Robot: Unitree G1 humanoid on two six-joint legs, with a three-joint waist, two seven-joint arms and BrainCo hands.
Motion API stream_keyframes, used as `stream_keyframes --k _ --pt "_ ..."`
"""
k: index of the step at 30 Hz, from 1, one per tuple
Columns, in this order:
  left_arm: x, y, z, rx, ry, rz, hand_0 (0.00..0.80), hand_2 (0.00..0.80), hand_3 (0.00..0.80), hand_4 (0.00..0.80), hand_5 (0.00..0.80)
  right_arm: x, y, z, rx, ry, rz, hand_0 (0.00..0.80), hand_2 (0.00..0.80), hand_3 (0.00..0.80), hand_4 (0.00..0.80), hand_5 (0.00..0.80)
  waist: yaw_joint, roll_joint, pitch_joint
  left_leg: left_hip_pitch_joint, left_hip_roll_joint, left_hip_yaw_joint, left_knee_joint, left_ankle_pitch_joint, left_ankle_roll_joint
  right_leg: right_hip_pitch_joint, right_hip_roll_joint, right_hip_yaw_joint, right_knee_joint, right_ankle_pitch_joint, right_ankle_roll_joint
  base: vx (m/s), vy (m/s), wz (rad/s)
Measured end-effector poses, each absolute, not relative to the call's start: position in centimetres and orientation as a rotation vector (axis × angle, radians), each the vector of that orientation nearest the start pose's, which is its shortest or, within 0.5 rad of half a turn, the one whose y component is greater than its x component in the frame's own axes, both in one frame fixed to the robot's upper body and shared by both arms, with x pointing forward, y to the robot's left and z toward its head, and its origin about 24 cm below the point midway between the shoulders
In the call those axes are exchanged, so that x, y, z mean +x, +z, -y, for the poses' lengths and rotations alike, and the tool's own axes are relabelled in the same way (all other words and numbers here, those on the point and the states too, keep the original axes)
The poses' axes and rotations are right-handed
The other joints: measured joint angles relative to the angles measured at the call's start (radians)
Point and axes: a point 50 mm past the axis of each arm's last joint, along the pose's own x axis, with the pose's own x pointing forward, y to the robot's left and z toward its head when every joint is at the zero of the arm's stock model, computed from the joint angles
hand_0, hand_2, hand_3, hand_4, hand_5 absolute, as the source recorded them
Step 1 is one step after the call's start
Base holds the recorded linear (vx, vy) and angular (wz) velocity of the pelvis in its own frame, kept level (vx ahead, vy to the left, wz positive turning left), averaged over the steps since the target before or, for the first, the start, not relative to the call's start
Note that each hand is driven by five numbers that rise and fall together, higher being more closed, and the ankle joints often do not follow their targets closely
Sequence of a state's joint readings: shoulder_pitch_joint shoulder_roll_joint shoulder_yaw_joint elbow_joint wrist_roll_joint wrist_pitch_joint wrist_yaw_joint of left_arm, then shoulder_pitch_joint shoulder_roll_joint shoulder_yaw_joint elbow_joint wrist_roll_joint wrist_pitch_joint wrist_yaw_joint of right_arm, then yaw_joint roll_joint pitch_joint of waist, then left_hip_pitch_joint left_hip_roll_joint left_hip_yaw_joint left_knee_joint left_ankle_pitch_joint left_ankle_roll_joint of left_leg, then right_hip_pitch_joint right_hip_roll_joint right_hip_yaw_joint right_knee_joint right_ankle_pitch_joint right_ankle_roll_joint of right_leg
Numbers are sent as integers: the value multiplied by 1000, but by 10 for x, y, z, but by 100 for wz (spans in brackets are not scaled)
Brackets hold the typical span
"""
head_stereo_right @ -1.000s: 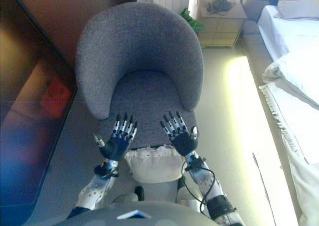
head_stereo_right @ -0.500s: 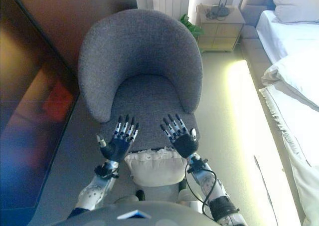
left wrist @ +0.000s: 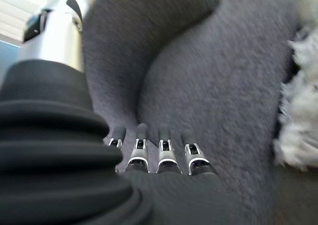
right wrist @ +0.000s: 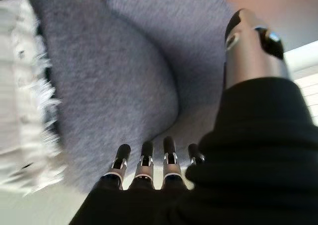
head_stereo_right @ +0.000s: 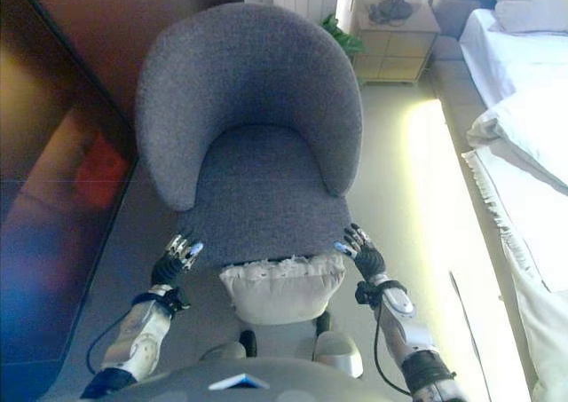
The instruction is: Pick up the cushion and take it to the sofa
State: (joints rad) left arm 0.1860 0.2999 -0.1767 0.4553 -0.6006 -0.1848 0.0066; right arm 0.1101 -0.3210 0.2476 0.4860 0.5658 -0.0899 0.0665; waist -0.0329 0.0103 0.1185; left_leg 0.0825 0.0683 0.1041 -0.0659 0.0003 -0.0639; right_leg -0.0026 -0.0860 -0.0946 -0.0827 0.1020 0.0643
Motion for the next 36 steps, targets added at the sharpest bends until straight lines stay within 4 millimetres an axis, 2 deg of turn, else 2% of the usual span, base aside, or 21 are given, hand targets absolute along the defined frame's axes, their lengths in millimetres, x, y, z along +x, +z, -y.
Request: stream_keyframes --k 3,7,11,15,20,23,27,31,36 --pt "173 -81 -212 -234 149 -501 0 0 0 0 0 183 -89 203 154 -36 -593 0 0 0 0 0 1 -2 38 -37 -6 0 26 -3 0 -28 -10 -6 17 -1 3 -117 38 7" --pt "192 -75 -208 -179 131 -445 0 0 0 0 0 206 -81 211 96 -94 -540 0 0 0 0 0 4 4 117 -148 -12 2 123 -16 9 -120 -24 -12 74 4 -3 -219 23 11" --pt "233 -58 -197 -139 101 -348 0 0 0 0 0 246 -60 214 50 -122 -436 0 0 0 0 0 23 21 219 -308 -11 -4 279 -48 15 -266 -37 -12 210 -23 -7 -240 20 8" --pt "274 -31 -192 -107 113 -242 0 0 0 0 0 294 -23 204 -69 -114 -299 0 0 0 0 0 23 21 318 -497 -12 -13 458 -96 29 -462 -56 -6 413 -80 -14 -203 2 6" --pt "304 -2 -194 -47 140 -153 0 0 0 0 0 328 9 206 -212 -98 -248 0 0 0 0 0 22 23 386 -732 -7 -46 658 -139 32 -688 -70 5 612 -129 -26 -149 -26 9" --pt "309 1 -197 -12 162 -146 0 0 0 0 0 337 16 207 -243 -109 -261 0 0 0 0 0 23 21 396 -822 -1 -57 771 -173 31 -778 -75 5 730 -172 -34 -58 -4 6" --pt "316 5 -201 7 203 -146 0 0 0 0 0 349 28 219 -275 -158 -263 0 0 0 0 0 22 23 400 -958 7 -74 919 -217 29 -918 -77 20 879 -216 -43 -65 -19 -1" --pt "324 12 -205 25 216 -138 0 0 0 0 0 353 32 227 -292 -180 -288 0 0 0 0 0 21 23 401 -1075 11 -90 1036 -248 21 -1038 -75 29 1001 -248 -50 -21 -15 2" --pt "335 26 -208 32 217 -109 0 0 0 0 0 355 34 226 -263 -184 -300 0 0 0 0 0 18 19 408 -1232 13 -114 1213 -293 14 -1197 -73 42 1182 -300 -66 -1 -21 1"
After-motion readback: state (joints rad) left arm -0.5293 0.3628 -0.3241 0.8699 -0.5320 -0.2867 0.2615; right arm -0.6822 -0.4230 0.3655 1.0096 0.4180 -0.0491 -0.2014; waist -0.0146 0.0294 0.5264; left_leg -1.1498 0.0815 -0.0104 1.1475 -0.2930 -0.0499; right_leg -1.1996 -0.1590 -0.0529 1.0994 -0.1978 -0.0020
